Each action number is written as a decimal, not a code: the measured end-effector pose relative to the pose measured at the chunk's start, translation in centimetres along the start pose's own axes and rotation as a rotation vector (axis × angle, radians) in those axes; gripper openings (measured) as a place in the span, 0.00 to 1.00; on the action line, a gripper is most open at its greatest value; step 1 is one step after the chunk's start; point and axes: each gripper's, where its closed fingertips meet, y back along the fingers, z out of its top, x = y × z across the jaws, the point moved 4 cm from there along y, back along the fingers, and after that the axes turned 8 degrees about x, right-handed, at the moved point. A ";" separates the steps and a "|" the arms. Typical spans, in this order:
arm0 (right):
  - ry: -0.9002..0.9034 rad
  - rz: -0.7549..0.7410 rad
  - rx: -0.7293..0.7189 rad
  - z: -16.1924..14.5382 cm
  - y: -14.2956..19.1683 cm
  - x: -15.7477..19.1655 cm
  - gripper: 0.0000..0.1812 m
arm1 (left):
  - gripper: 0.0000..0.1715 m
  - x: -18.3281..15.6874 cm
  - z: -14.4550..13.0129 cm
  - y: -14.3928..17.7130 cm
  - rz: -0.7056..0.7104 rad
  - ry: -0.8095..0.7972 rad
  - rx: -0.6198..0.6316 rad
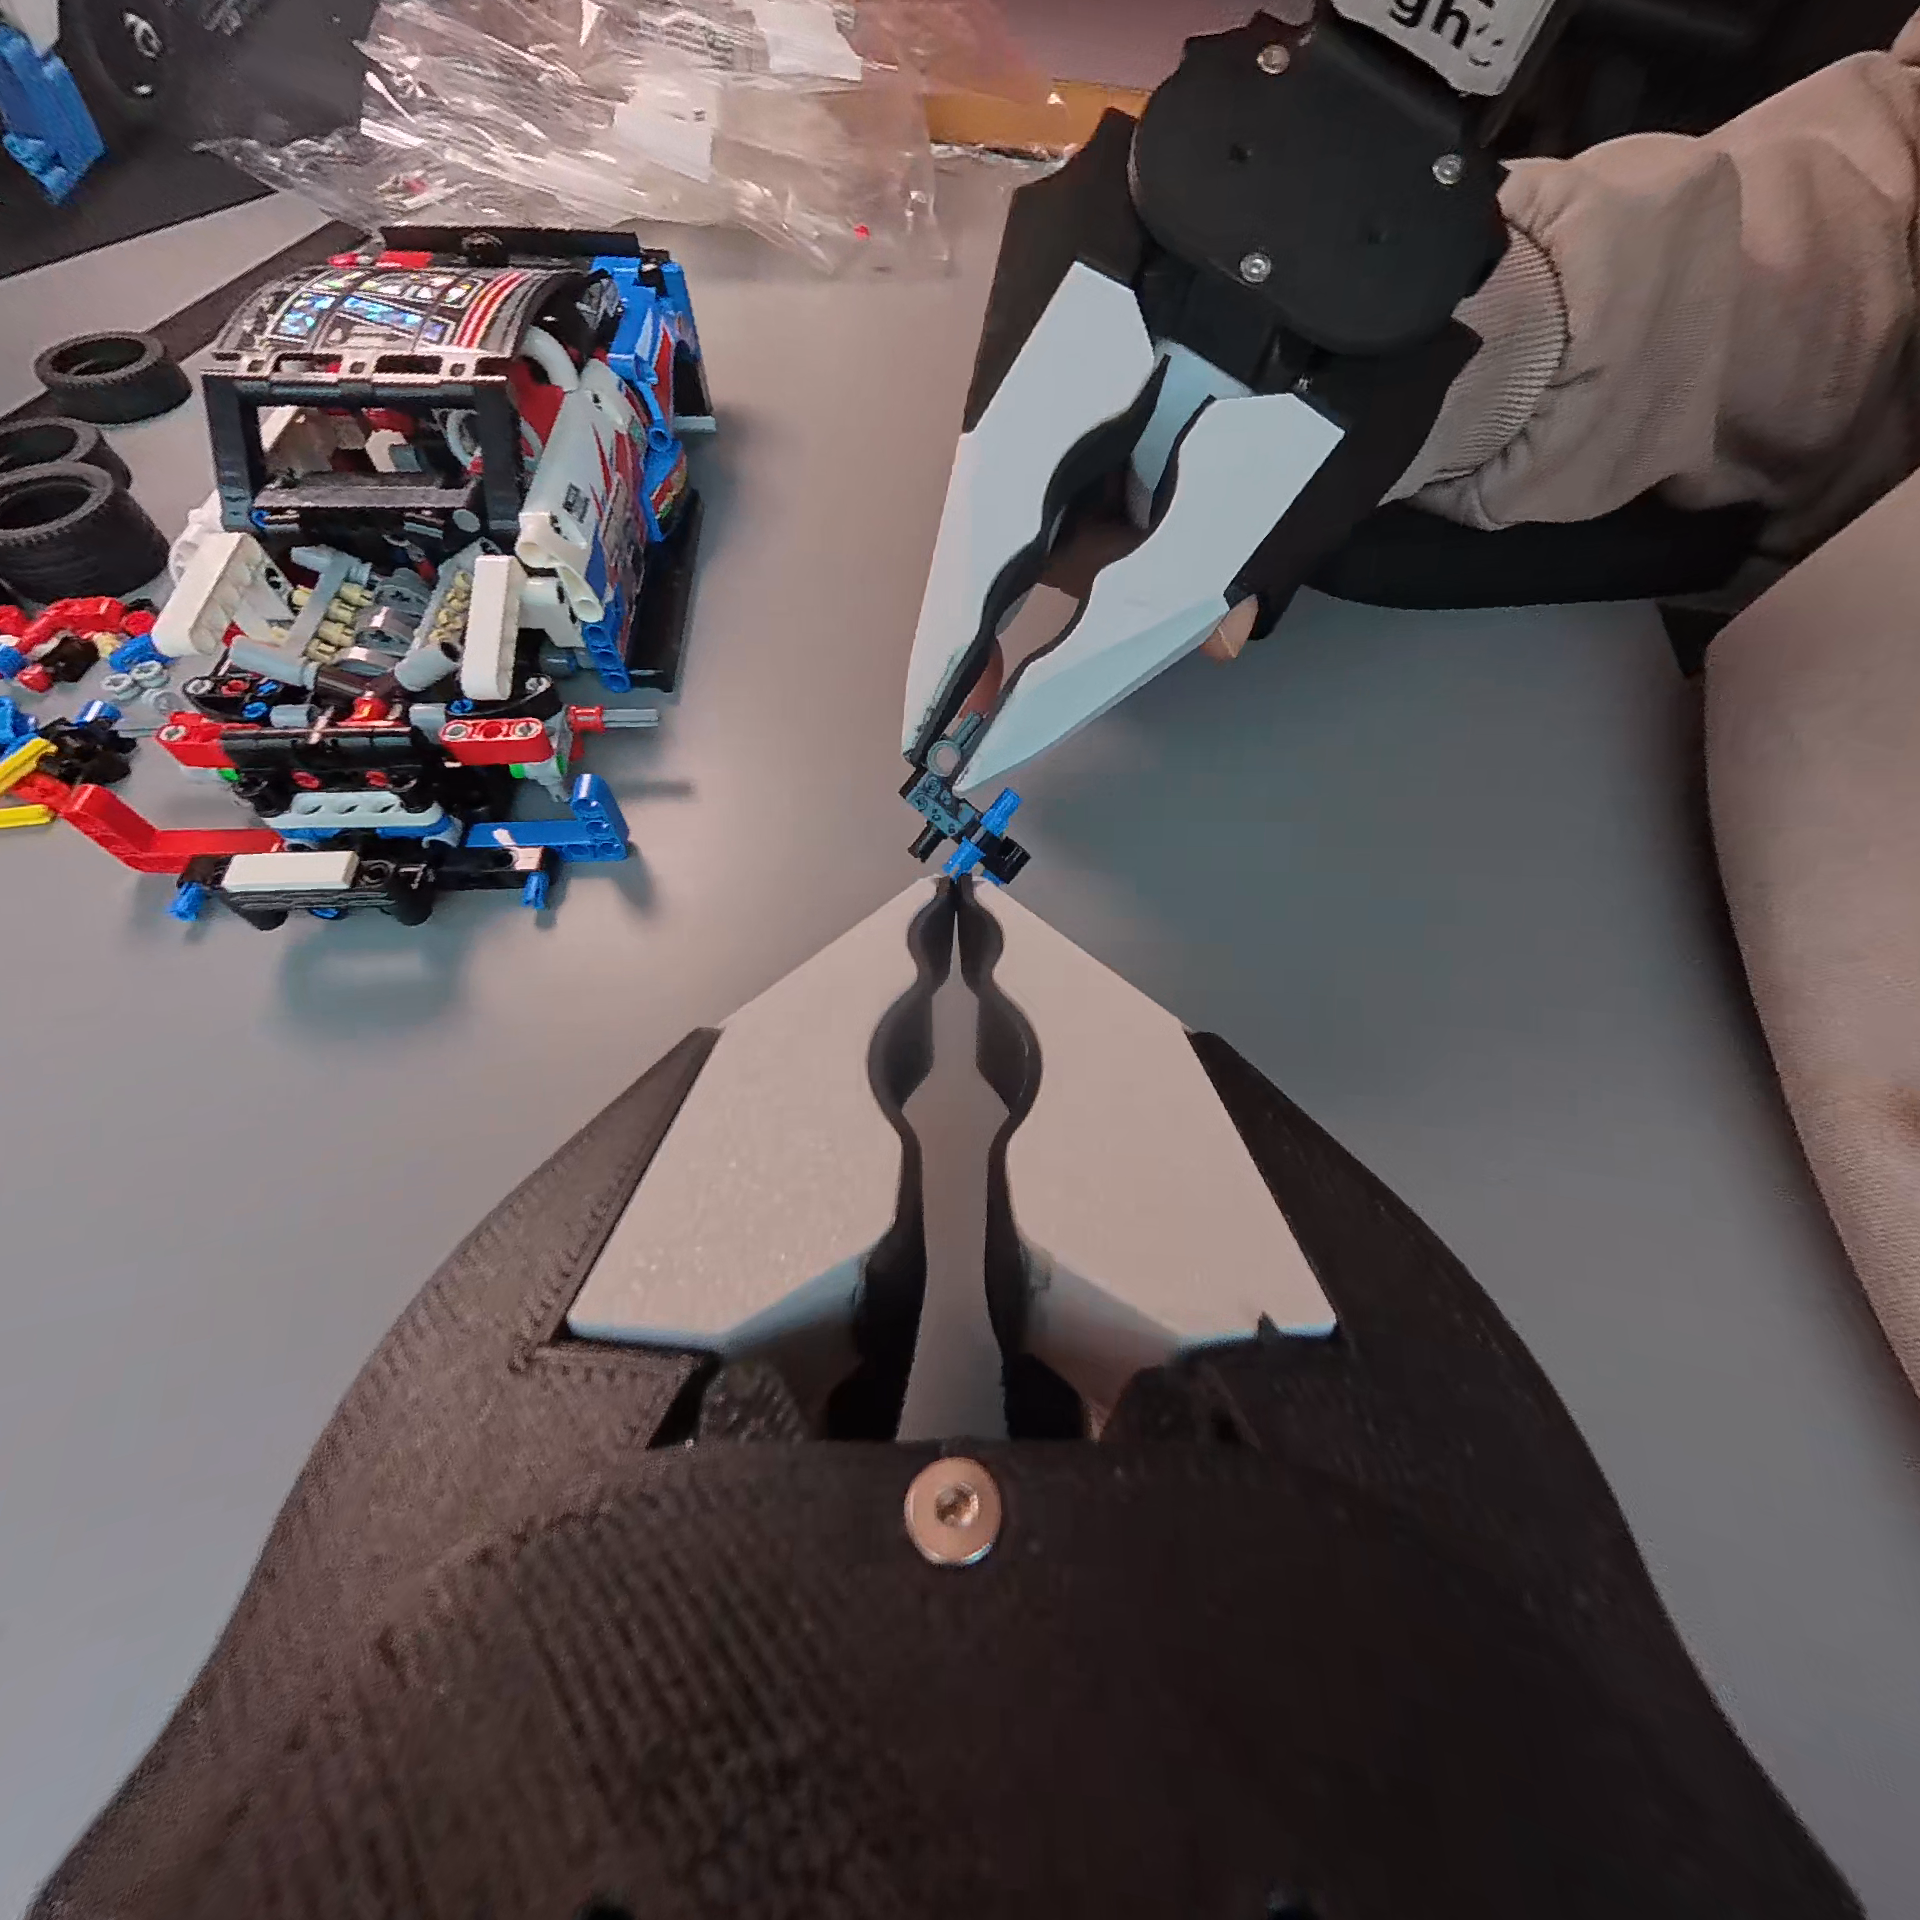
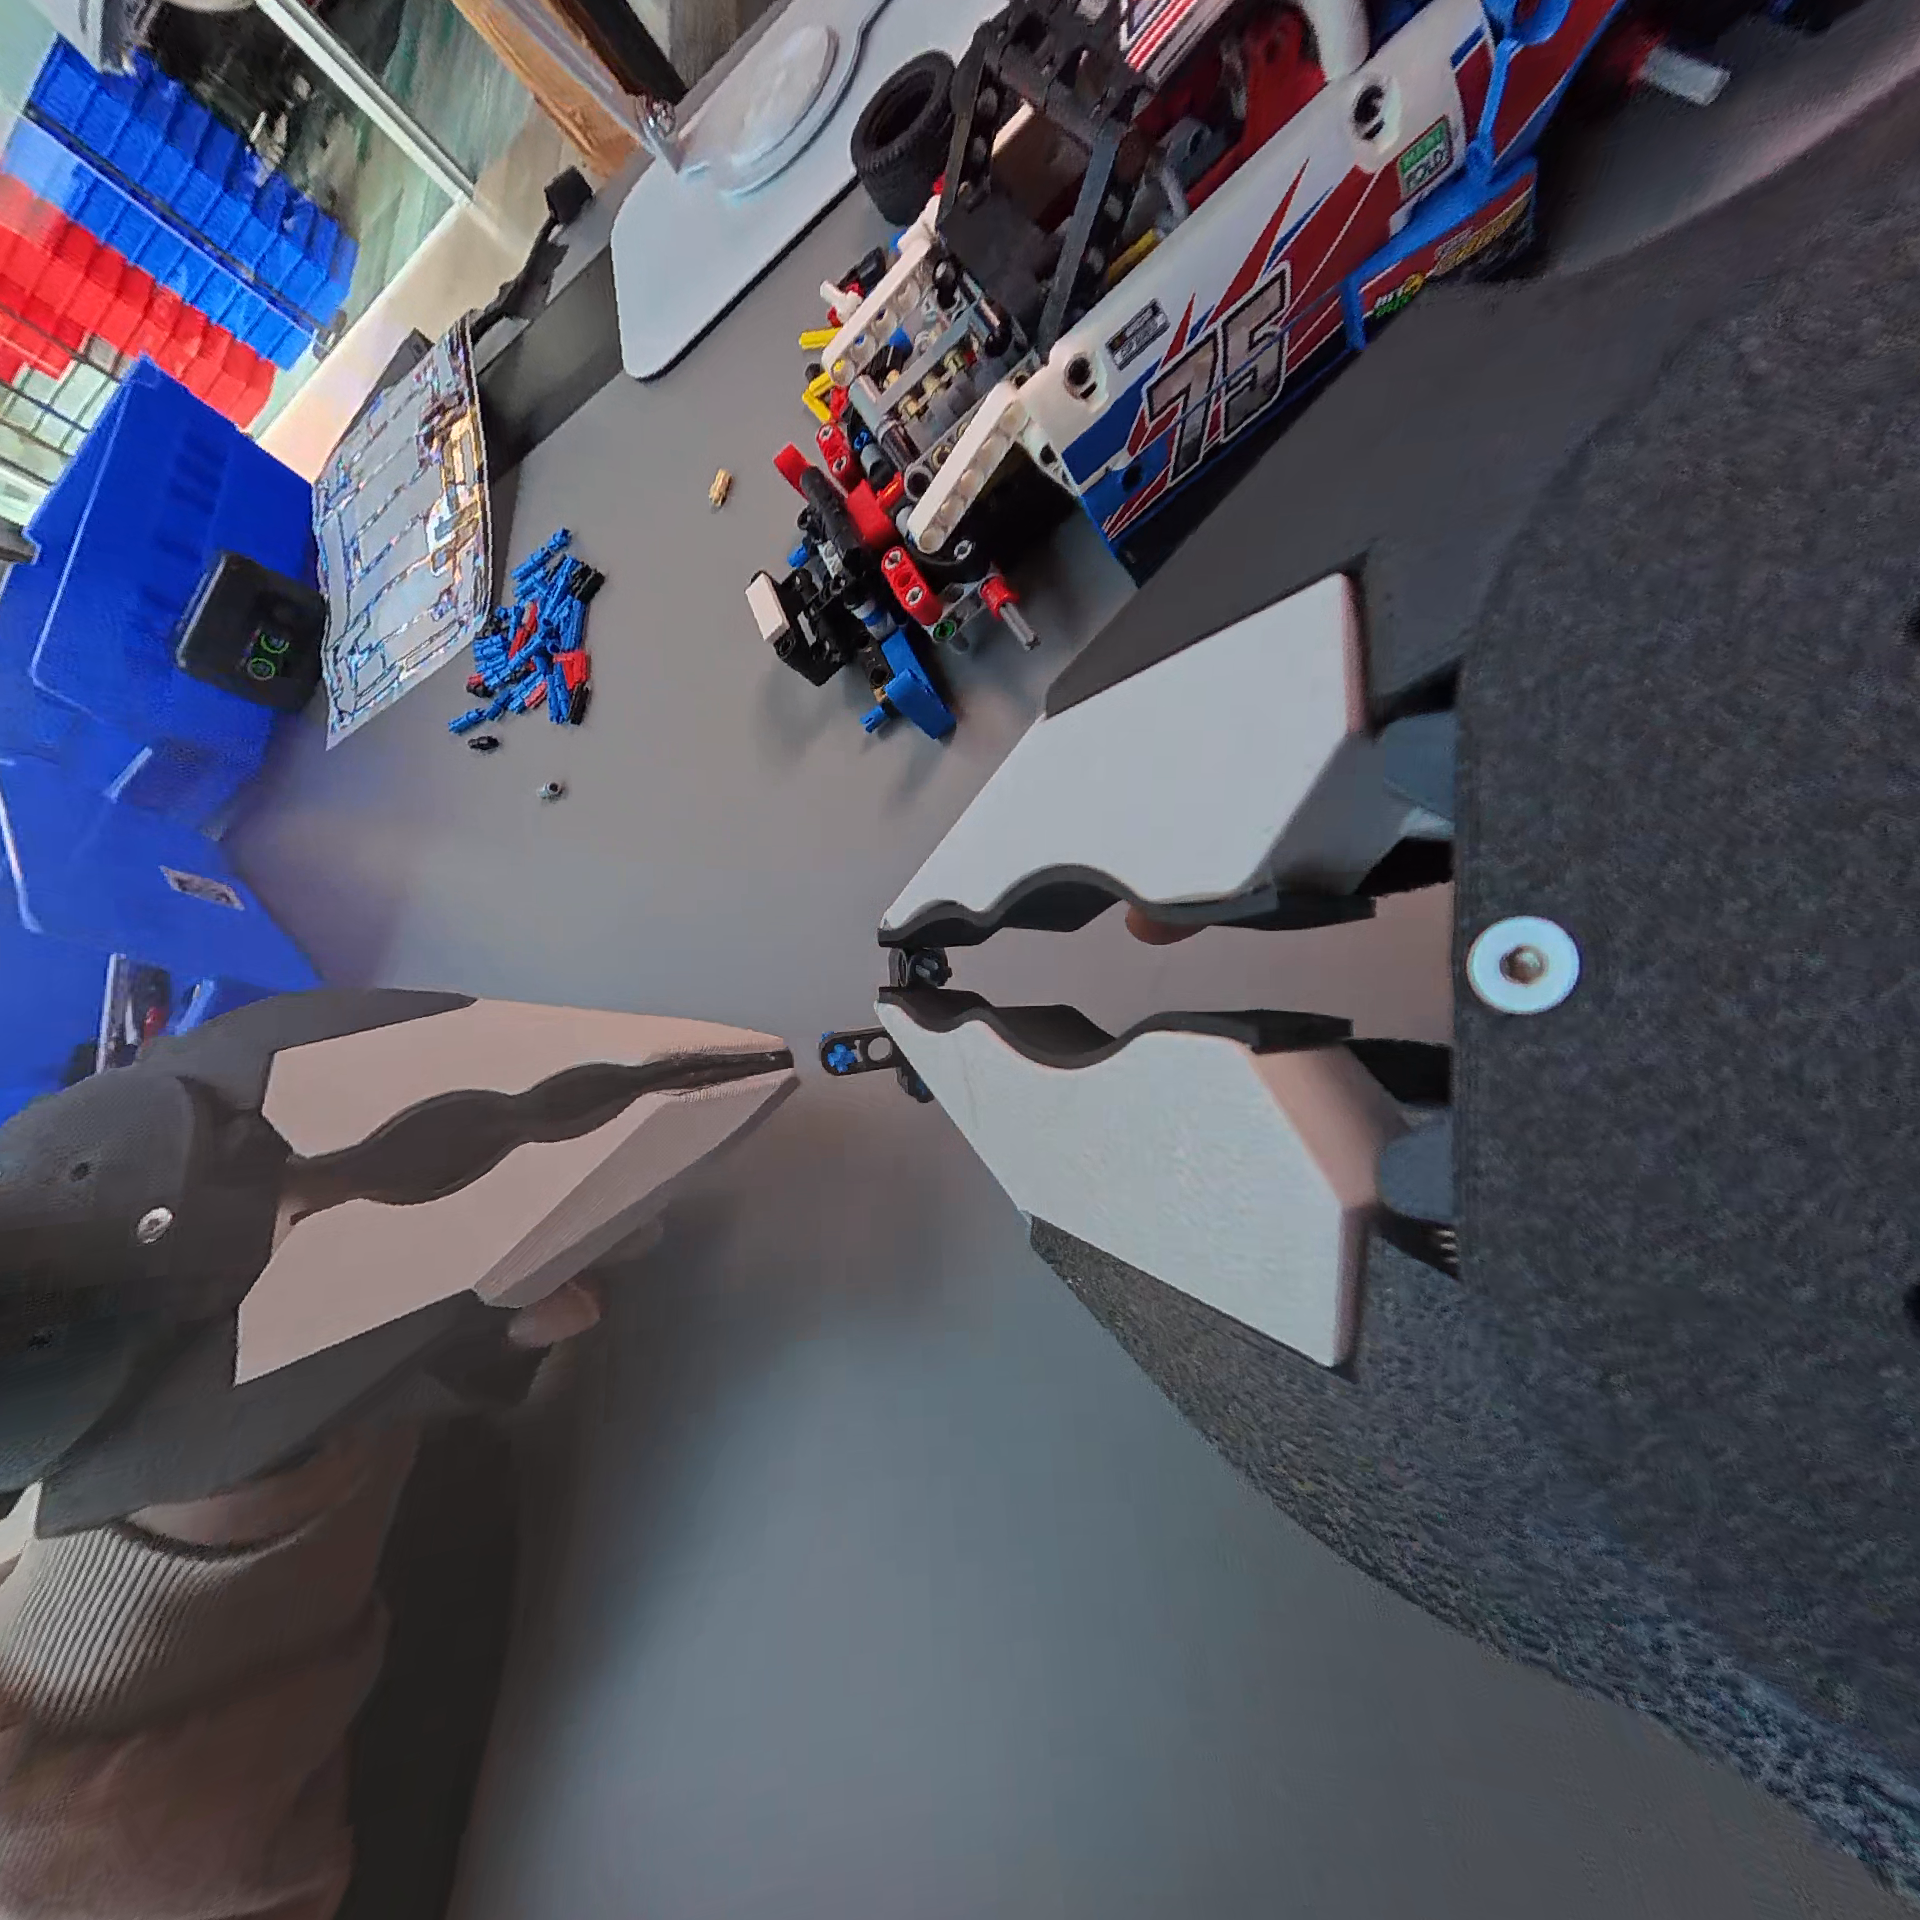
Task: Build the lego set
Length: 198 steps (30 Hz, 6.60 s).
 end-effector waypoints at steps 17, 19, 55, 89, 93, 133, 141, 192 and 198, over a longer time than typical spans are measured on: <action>-0.044 -0.292 0.285 -2.0 -1.6 -1.9 0.02 | 0.19 3.0 0.1 0.4 0.212 0.120 -0.055; -0.070 -0.254 0.291 -2.1 -1.6 -1.4 0.07 | 0.21 3.1 0.3 0.6 0.230 0.125 -0.073; -0.474 -0.112 -0.303 1.2 3.1 -5.4 0.08 | 0.07 5.3 2.8 5.9 0.428 0.150 -0.377; -0.251 -0.335 0.126 1.1 3.2 -12.6 0.30 | 0.11 7.9 1.7 7.6 0.466 0.358 -0.458; -0.155 -0.461 0.052 5.2 2.7 -16.7 0.20 | 0.11 8.1 1.6 7.8 0.473 0.361 -0.462; -0.100 -0.051 0.128 4.3 3.3 -22.0 0.33 | 0.10 8.6 1.0 7.6 0.512 0.341 -0.423; 0.201 0.163 0.792 -3.0 0.4 -18.6 0.61 | 0.10 8.5 0.9 7.4 0.528 0.306 -0.397; -0.401 -0.514 -0.389 -1.3 9.7 -12.8 0.00 | 0.00 23.0 10.1 14.1 0.991 0.154 -0.452; -0.431 -0.605 -0.339 -4.0 10.0 -14.0 0.00 | 0.00 31.0 12.3 15.7 1.106 0.179 -0.480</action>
